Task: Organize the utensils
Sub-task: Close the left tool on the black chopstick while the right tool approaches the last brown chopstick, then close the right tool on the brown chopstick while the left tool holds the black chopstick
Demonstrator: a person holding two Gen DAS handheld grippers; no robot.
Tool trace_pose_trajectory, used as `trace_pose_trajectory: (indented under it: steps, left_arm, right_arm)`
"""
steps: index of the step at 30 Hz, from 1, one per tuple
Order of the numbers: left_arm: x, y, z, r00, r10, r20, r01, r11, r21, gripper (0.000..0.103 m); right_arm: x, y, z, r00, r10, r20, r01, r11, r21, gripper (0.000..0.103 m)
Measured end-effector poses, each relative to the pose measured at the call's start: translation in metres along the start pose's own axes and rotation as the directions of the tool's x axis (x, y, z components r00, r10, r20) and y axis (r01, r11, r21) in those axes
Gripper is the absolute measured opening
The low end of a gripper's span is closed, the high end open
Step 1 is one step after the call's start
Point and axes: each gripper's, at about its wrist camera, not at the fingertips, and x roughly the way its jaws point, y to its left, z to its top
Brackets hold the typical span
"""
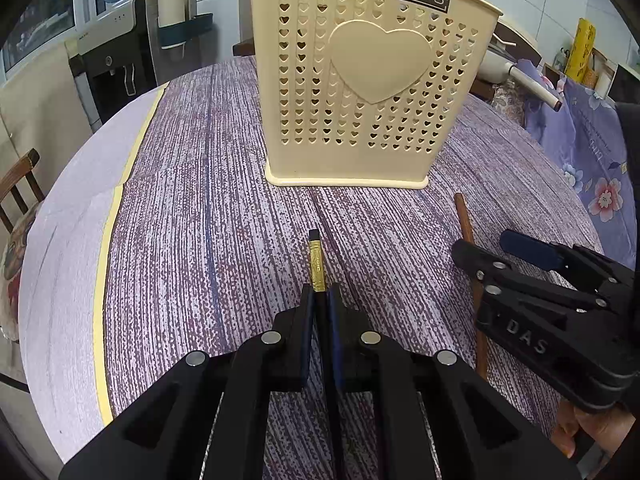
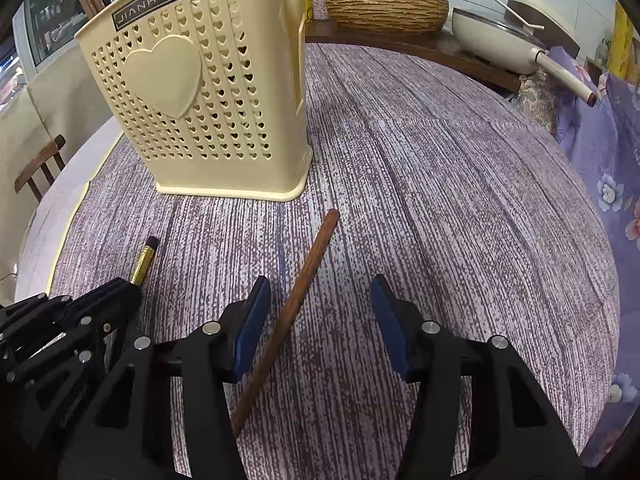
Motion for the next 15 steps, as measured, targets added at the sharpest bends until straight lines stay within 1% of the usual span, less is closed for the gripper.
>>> trace_pose_trajectory:
  steps: [4, 12, 15]
  left_arm:
    - [0.000, -0.001, 0.000, 1.000, 0.002, 0.001, -0.002, 1.000, 0.001, 0.009]
    - [0.000, 0.001, 0.001, 1.000, 0.004, -0.002, -0.004, 1.000, 0.002, 0.009]
    - [0.001, -0.001, 0.002, 1.000, 0.014, -0.005, -0.014, 1.000, 0.009, 0.009]
  right_arm:
    - [0.003, 0.005, 0.003, 1.000, -0.016, 0.008, 0.016, 1.000, -0.006, 0.050]
    - [0.009, 0.005, 0.015, 1.000, -0.022, 0.013, 0.022, 1.000, 0.014, 0.021]
    - [0.012, 0.001, 0.017, 1.000, -0.013, 0.008, 0.013, 1.000, 0.023, 0.014]
